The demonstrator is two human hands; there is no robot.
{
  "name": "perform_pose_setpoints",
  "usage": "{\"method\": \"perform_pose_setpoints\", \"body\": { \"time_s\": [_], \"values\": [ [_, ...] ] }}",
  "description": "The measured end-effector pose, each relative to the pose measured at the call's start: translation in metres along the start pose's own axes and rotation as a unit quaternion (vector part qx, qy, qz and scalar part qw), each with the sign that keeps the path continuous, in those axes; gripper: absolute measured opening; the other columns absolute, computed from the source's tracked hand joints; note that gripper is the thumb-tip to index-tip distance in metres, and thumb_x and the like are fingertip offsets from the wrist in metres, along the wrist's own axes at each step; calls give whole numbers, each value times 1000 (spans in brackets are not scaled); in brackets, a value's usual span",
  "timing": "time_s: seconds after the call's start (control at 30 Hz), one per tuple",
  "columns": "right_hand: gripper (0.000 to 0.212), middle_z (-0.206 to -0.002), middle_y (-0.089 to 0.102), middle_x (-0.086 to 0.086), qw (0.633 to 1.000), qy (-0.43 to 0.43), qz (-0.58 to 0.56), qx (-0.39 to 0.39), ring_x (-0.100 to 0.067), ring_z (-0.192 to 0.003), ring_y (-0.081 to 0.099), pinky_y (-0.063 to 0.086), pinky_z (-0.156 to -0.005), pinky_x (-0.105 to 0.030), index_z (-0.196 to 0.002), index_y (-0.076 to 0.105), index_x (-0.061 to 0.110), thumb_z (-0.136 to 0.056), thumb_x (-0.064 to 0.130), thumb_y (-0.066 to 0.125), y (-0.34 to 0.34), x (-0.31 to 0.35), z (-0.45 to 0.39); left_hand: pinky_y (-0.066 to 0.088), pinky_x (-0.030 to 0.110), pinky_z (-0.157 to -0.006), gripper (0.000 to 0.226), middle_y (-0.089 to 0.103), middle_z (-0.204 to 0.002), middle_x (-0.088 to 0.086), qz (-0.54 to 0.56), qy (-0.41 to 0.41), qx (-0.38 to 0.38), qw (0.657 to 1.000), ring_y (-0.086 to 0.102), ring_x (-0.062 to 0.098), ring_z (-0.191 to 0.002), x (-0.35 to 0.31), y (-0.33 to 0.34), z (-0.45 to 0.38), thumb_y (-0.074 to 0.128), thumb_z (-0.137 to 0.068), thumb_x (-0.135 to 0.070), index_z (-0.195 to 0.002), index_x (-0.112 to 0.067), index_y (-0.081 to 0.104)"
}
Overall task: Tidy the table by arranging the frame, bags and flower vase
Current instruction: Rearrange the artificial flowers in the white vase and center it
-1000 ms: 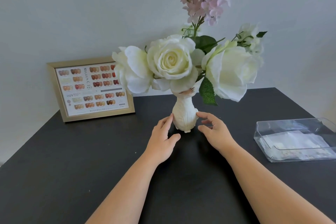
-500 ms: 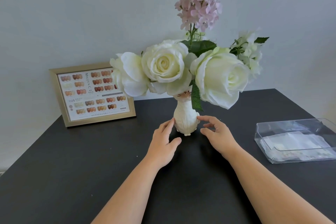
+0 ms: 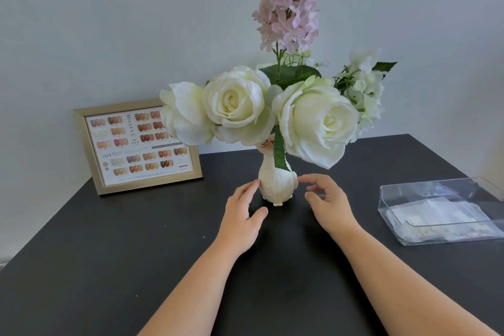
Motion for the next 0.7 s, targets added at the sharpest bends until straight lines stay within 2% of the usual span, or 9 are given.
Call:
{"method": "perform_pose_setpoints", "body": {
  "time_s": [0.13, 0.2, 0.27, 0.37, 0.47, 0.53, 0.6, 0.63, 0.7],
  "values": [
    [42, -87, 61, 24, 983, -61, -63, -163, -3, -66, 54, 45, -60, -24, -93, 58, 48, -83, 8, 52, -15, 21, 13, 40, 31, -106, 50, 48, -129, -27, 118, -9, -114, 986, 47, -1, -122, -10, -17, 2, 63, -90, -12, -122, -49, 52],
    [44, -101, 54, 25, 958, -168, -71, -220, -6, -79, 55, 48, -69, -29, -103, 48, 47, -78, 12, 59, -22, 45, 19, 44, 35, -103, 46, 53, -125, -28, 195, -10, -175, 965, 51, -5, -114, -21, -32, 1, 66, -86, -17, -119, -45, 54],
    [52, -127, 46, 13, 911, -316, -53, -261, -16, -104, 53, 44, -83, -26, -115, 43, 28, -73, 10, 67, -28, 71, 23, 46, 31, -97, 48, 56, -123, -27, 271, 18, -217, 937, 56, -1, -110, -39, -50, -1, 68, -78, -24, -119, -43, 53],
    [54, -133, 36, -20, 846, -462, -5, -266, -26, -128, 40, 40, -96, -37, -116, 38, 13, -73, 13, 71, -35, 108, 25, 47, 17, -86, 56, 54, -127, -22, 326, 67, -222, 916, 57, 2, -112, -70, -71, -4, 70, -71, -35, -122, -42, 48],
    [66, -137, 30, -25, 834, -505, 29, -219, -29, -135, 33, 39, -102, -47, -120, 37, 17, -70, 15, 80, -36, 137, 22, 48, 19, -86, 60, 53, -134, -12, 350, 94, -183, 914, 55, 5, -118, -94, -85, -10, 67, -73, -39, -129, -37, 46],
    [81, -143, 27, -22, 847, -497, 69, -175, -29, -138, 30, 37, -106, -43, -128, 33, 21, -67, 19, 87, -36, 150, 20, 49, 29, -92, 55, 53, -137, -13, 361, 103, -157, 913, 55, 7, -121, -105, -95, -16, 66, -80, -36, -131, -43, 46],
    [78, -146, 26, -15, 859, -478, 119, -141, -29, -137, 34, 39, -103, -34, -128, 38, 25, -67, 24, 87, -36, 159, 18, 50, 42, -98, 55, 53, -141, -7, 395, 91, -132, 905, 55, 16, -125, -111, -106, -24, 63, -88, -27, -139, -39, 45],
    [73, -146, 29, -12, 864, -463, 144, -135, -27, -135, 37, 42, -96, -26, -127, 42, 26, -68, 26, 86, -36, 163, 18, 51, 46, -98, 55, 54, -141, -2, 416, 82, -119, 898, 55, 21, -125, -113, -112, -29, 62, -90, -24, -141, -34, 45],
    [61, -141, 39, -6, 876, -432, 167, -135, -6, -128, 41, 38, -83, -6, -121, 49, 27, -71, 20, 83, -41, 171, 16, 53, 41, -91, 53, 58, -138, 2, 436, 78, -102, 891, 59, 23, -122, -114, -123, -38, 60, -92, -22, -142, -28, 44]
  ]
}}
Point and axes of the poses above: each hand's wrist, its own z-axis away from the middle knuckle, its own y-axis out of the palm, x = y × z, the point moved 2 cm from there along -z, towards the middle knuckle
